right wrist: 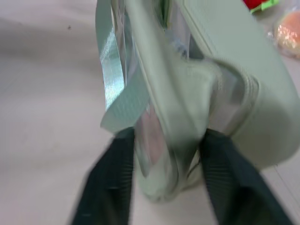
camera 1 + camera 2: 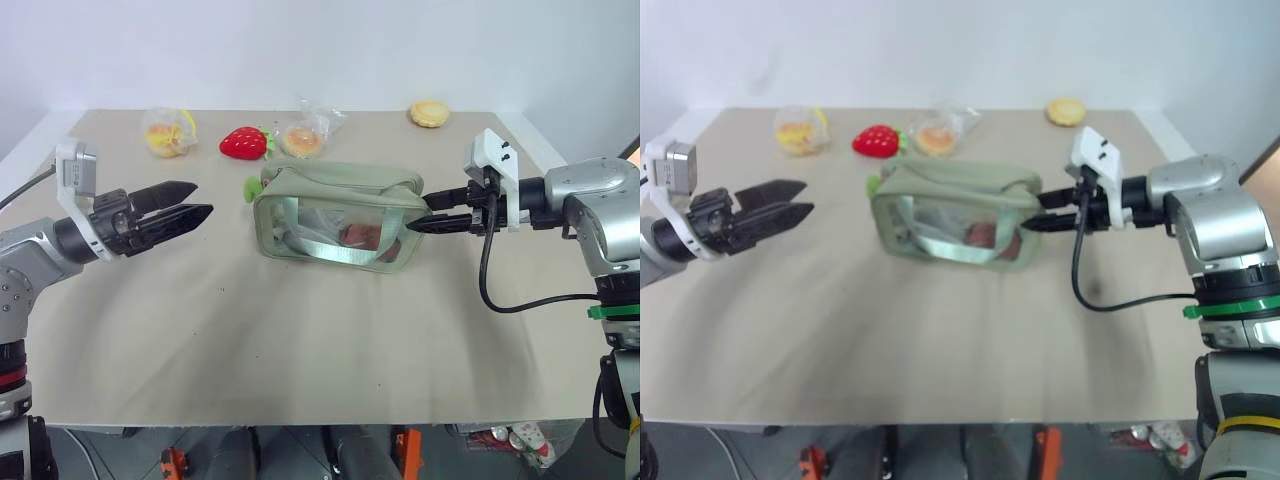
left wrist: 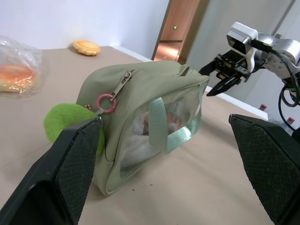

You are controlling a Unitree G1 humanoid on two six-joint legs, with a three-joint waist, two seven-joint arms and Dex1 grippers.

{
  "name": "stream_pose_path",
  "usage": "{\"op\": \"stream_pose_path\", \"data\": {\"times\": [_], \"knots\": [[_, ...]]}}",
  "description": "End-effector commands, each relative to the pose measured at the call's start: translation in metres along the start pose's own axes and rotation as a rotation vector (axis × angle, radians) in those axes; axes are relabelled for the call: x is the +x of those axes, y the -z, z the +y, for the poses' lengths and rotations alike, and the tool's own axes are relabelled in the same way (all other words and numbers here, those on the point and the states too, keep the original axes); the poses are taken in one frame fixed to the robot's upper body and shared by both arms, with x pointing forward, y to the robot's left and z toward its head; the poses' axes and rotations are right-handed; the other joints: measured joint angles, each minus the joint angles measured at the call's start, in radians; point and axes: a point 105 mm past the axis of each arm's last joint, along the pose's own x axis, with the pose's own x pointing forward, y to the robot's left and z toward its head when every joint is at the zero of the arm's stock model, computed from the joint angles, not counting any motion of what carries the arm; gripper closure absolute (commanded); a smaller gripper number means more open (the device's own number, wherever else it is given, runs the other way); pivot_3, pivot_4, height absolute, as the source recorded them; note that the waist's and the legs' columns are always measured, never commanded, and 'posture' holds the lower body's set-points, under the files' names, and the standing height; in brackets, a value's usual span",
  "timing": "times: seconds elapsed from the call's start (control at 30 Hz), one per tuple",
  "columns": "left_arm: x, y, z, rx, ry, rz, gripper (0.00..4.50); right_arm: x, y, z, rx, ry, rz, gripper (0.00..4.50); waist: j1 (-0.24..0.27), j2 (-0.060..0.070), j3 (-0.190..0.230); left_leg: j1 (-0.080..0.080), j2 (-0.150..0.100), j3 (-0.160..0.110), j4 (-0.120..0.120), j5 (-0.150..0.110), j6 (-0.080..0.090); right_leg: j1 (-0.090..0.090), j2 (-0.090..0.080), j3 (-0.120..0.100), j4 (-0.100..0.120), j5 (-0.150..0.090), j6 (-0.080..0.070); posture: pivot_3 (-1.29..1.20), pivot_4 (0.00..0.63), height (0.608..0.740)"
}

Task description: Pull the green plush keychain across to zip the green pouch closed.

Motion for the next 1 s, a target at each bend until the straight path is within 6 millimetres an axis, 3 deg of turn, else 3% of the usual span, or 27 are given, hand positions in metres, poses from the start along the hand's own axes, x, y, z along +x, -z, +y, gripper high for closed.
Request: {"op": "stream_pose_path", "data": {"times": [0.03, 0.07, 0.1, 0.2, 0.33, 0.5, 0.77, 1.0], "knots": [[-0.009, -0.011, 0.017, -0.018, -0.095, -0.073, 0.0, -0.011, -0.021, 0.0, -0.063, 0.015, -0.063, 3.89, 0.0, 0.0, 0.0, 0.0, 0.0, 0.0, 0.0, 0.0, 0.0, 0.0, 0.0, 0.0, 0.0, 0.0, 0.0, 0.0, 0.15, 0.74], [-0.009, -0.01, 0.023, -0.034, -0.121, -0.084, 0.0, -0.011, -0.021, 0.0, -0.066, 0.013, -0.066, 4.32, 0.001, 0.0, 0.0, 0.0, 0.0, 0.0, 0.0, 0.0, 0.0, 0.0, 0.0, 0.0, 0.0, 0.0, 0.0, 0.0, 0.15, 0.74], [-0.008, -0.007, 0.028, -0.042, -0.139, -0.091, 0.0, -0.011, -0.022, 0.001, -0.068, 0.01, -0.07, 4.46, 0.001, 0.0, 0.0, 0.0, 0.0, 0.0, 0.0, 0.0, 0.0, 0.0, 0.0, 0.0, 0.0, 0.0, 0.0, 0.0, 0.15, 0.74], [-0.004, 0.003, 0.042, -0.048, -0.205, -0.068, 0.0, -0.009, -0.024, 0.002, -0.072, 0.001, -0.076, 4.46, 0.002, 0.0, 0.0, -0.001, 0.0, 0.0, 0.001, 0.0, 0.0, 0.0, 0.0, 0.0, 0.0, 0.0, 0.001, 0.0, 0.15, 0.74], [0.016, 0.033, 0.073, -0.012, -0.325, 0.052, 0.0, -0.007, -0.025, 0.005, -0.075, -0.003, -0.085, 4.46, 0.005, 0.0, 0.0, 0.0, -0.001, -0.001, 0.001, 0.0, 0.0, 0.001, 0.0, 0.0, 0.0, 0.001, 0.001, 0.0, 0.15, 0.74], [0.04, 0.041, 0.09, 0.037, -0.343, 0.101, 0.0, -0.007, -0.025, 0.006, -0.07, 0.007, -0.089, 4.46, 0.003, 0.0, 0.0, -0.001, -0.001, -0.001, 0.003, 0.0, 0.0, 0.001, 0.0, 0.0, 0.0, 0.002, 0.001, 0.0, 0.15, 0.74], [0.077, 0.038, 0.092, 0.055, -0.259, 0.103, 0.0, -0.01, -0.022, 0.011, -0.056, 0.027, -0.092, 4.46, 0.005, 0.0, 0.0, -0.003, -0.001, -0.002, 0.003, 0.0, 0.0, 0.0, 0.0, 0.0, 0.0, 0.002, 0.002, 0.0, 0.15, 0.74], [0.093, 0.048, 0.089, 0.059, -0.198, 0.144, 0.0, -0.015, -0.021, 0.013, -0.046, 0.048, -0.093, 4.46, 0.005, 0.0, 0.0, -0.003, -0.002, -0.002, 0.003, 0.0, 0.0, 0.0, 0.0, 0.0, 0.0, 0.002, 0.002, 0.0, 0.15, 0.74]]}}
